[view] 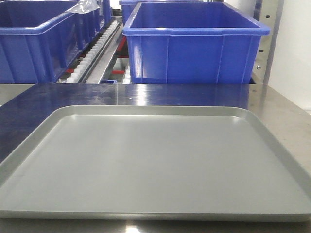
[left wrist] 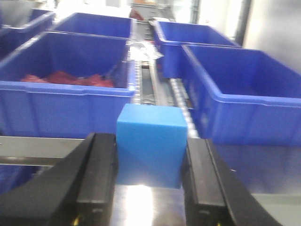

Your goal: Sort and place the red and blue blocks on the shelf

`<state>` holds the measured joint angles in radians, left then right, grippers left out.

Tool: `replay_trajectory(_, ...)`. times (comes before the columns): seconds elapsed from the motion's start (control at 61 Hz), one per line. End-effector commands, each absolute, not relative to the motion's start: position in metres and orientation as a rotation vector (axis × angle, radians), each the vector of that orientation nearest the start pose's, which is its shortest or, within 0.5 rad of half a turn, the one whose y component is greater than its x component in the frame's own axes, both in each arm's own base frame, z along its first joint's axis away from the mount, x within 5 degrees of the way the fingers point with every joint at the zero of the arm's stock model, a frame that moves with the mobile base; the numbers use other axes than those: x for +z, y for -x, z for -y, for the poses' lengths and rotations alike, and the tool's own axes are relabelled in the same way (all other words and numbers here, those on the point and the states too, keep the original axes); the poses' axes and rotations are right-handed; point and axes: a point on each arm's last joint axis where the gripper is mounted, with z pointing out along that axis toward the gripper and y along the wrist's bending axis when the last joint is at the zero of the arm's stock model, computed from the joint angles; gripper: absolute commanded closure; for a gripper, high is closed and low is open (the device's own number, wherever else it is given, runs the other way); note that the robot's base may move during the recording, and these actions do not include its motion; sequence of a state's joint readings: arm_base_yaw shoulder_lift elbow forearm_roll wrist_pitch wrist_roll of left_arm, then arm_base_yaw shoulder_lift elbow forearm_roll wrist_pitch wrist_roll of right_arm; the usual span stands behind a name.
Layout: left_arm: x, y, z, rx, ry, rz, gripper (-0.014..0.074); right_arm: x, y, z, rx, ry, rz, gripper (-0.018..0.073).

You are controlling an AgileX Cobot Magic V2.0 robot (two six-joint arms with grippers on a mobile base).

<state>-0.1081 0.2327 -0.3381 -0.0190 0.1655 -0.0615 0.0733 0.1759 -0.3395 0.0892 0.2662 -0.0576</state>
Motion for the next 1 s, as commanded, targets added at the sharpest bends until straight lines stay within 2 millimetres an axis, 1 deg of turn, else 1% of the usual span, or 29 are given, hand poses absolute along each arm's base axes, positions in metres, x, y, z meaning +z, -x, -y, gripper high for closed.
replay_trajectory(0.0,0.3150,-0.0651,0.0061,-0.141,-0.010,-1.423,0.0475,0.3087,-0.0559,-0.0053,0.091,0.043,-1.486,0.0482)
replay_trajectory(0.18,0.3150,-0.0649,0.0081,-0.167,-0.032,-1.424,0.0474,0.3087,-0.0559,-0.0053,0.091,0.043,-1.486,0.0482)
replay_trajectory(0.984,0.3149,-0.0649,0.0081,-0.167,-0.032,-1.425,0.0474,0.3087,-0.0559,-0.0053,0.091,0.043,-1.486,0.0482)
